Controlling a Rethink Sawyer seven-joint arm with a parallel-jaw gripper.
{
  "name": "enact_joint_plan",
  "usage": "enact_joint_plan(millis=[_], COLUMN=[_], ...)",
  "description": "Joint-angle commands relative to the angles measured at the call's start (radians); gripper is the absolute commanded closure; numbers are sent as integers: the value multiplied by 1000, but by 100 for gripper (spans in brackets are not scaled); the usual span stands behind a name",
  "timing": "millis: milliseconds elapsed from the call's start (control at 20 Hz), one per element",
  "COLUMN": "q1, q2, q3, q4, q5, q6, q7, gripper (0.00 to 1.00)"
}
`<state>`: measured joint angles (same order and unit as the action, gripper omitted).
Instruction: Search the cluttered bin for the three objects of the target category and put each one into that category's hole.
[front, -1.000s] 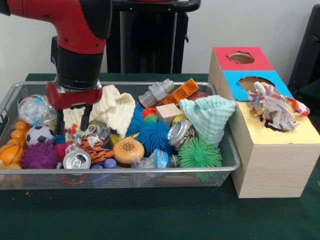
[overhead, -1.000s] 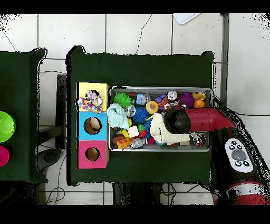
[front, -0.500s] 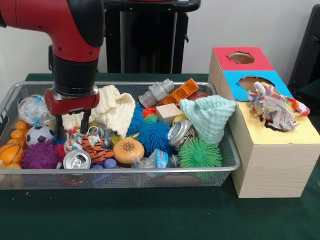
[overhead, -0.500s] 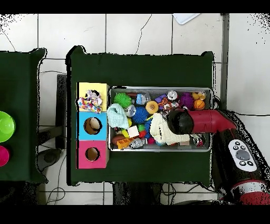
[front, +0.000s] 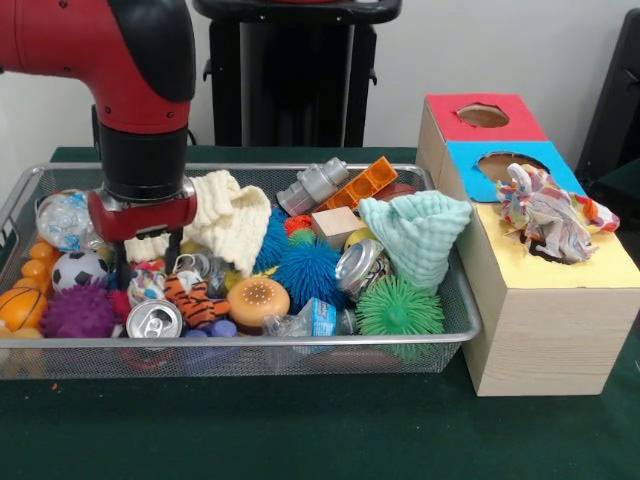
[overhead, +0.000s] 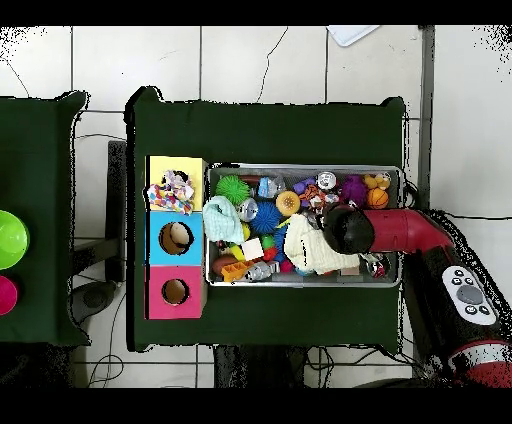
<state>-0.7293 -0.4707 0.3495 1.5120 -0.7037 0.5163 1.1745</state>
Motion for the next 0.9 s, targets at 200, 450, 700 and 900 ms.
enact_joint_plan(millis=[200,450,700,900], q1=[-94,-101,-119,-102], q2=[78,81,88,60], q3=[215,233,261,244], q4=[65,64,74,75], q5=[4,-15,-42,-50], q6=[-64,-64,-115,-96], q7=[-103,-88,-79,-70], gripper=[0,0,100,100])
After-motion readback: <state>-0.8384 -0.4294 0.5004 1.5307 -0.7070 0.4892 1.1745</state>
